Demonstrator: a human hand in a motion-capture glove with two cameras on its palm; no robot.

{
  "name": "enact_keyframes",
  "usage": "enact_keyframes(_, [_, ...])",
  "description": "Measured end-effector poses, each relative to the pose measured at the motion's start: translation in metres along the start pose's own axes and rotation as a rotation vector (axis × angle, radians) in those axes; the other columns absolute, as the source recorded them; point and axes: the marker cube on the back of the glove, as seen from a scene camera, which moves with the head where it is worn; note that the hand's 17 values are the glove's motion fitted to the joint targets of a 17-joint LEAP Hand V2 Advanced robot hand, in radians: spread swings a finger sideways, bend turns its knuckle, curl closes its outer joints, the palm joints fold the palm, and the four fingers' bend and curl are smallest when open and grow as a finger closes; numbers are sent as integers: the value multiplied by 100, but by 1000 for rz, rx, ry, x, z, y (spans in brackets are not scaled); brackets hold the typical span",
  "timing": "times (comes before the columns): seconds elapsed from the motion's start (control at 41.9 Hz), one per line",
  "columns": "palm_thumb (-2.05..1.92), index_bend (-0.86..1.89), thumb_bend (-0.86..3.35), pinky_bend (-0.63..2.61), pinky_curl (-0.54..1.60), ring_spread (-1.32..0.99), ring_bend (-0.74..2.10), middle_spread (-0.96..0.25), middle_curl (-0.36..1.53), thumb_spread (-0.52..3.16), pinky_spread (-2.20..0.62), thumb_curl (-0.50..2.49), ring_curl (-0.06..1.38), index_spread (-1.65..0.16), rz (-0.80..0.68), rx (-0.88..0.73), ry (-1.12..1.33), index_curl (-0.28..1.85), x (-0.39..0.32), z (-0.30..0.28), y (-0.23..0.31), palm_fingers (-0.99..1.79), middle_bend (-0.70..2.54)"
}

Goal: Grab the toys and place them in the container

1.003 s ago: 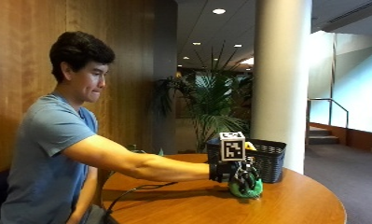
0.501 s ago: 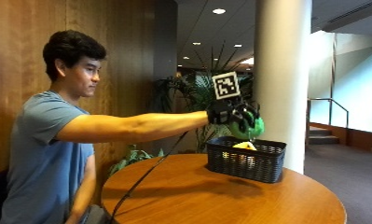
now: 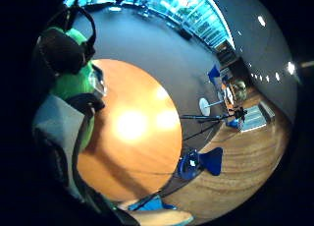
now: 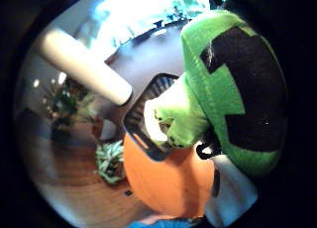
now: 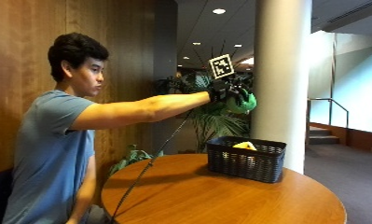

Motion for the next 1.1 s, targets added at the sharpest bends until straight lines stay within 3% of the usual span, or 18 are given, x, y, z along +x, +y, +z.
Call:
enact_keyframes(0.072, [63, 13, 19, 137, 38, -38, 99, -24, 41, 117, -35, 64, 54, -30, -60, 5, 8, 17, -31, 7, 3, 57, 27])
enact_keyframes(0.143, [62, 13, 18, 137, 38, -38, 100, -24, 42, 120, -36, 64, 54, -31, -8, 5, 7, 17, -67, 15, 2, 58, 27])
enact_keyframes(0.286, [54, 10, 14, 136, 37, -37, 105, -24, 44, 127, -35, 62, 55, -30, -134, 5, 55, 15, -121, 38, 12, 57, 25])
enact_keyframes(0.358, [51, 8, 13, 137, 37, -35, 107, -23, 46, 130, -35, 60, 55, -30, -19, -20, 34, 14, -130, 51, 12, 56, 24])
enact_keyframes(0.477, [47, 4, 10, 139, 38, -33, 111, -22, 48, 133, -34, 59, 56, -29, -255, -142, 54, 11, -94, 77, 31, 51, 26])
enact_keyframes(0.597, [33, -3, 0, 149, 41, -26, 110, -13, 49, 131, -30, 52, 56, -27, -102, -297, 27, 7, -97, 106, 34, 23, 22])
enact_keyframes(0.621, [39, 3, 3, 149, 41, -26, 113, -14, 51, 132, -31, 54, 57, -27, -114, -314, 18, 8, -103, 109, 36, 33, 25])
enact_keyframes(0.645, [27, -4, -5, 152, 41, -22, 108, -8, 48, 129, -28, 50, 55, -26, -141, -326, 11, 5, -110, 112, 38, 10, 21])
enact_keyframes(0.788, [4, 1, -9, 164, 43, -10, 99, 5, 48, 118, -16, 42, 51, -25, -187, -316, 26, 5, -122, 107, 43, -14, 21])
enact_keyframes(0.883, [-2, 11, -6, 163, 41, -3, 77, 9, 46, 114, -8, 40, 44, -24, -160, -294, 24, 7, -102, 88, 47, -28, 18])
enact_keyframes(0.979, [-4, 11, -5, 161, 40, 2, 64, 12, 43, 111, -3, 37, 40, -25, -285, -250, 30, 10, -75, 65, 59, -30, 14])
enact_keyframes(1.098, [-4, 9, -5, 155, 38, 5, 69, 12, 40, 110, 0, 35, 38, -25, -278, -234, 37, 11, -38, 45, 74, -21, 13])
